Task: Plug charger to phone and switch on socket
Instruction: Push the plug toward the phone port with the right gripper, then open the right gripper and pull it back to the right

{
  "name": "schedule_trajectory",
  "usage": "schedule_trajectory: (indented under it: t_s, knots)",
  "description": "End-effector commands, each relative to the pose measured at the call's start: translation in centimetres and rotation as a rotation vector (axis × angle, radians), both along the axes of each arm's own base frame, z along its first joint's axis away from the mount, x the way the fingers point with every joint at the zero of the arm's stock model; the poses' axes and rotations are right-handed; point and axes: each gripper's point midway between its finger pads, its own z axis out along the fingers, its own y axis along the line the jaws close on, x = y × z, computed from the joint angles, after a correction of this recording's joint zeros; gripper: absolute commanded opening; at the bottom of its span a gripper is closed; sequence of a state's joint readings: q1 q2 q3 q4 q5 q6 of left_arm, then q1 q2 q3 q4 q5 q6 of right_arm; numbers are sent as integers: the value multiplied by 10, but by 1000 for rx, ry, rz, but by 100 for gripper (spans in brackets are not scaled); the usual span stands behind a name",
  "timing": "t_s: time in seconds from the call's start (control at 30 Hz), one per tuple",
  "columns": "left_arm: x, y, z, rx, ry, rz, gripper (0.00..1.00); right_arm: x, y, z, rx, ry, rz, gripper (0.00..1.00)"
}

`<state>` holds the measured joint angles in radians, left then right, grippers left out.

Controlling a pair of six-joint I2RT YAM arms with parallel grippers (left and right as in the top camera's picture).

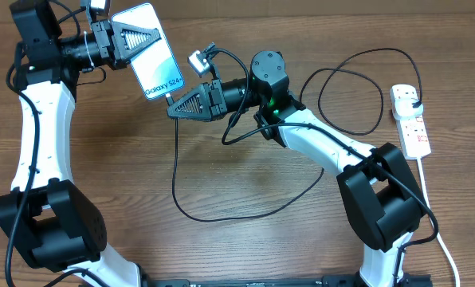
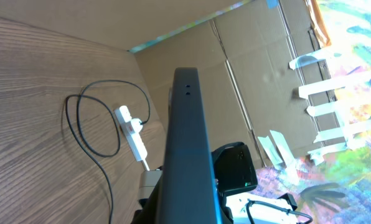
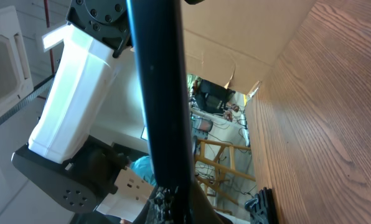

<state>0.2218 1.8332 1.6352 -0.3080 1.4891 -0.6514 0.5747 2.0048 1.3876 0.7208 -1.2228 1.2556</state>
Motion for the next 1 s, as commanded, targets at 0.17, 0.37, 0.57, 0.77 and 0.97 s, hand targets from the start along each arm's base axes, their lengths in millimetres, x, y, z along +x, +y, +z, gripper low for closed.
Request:
schedule_trajectory:
  t_s: [0.17,0.37,0.57,0.77,0.97]
  knots:
    - [-18,-19,14,-47,9,-115,4,38,-5,15,44,-32,-195,4]
    - [-18,-24,14,-47,9,-125,5,41,-5,16,49,-48,-213,4]
    - [-18,-24,14,-50,23,-125,4,44,-5,10,30,-53,-227,4]
    - [-19,-24,14,-51,23,-125,4,44,-5,10,31,-57,-228,4]
    - [-18,-24,14,-50,21,-125,4,44,-5,9,27,-52,-221,16]
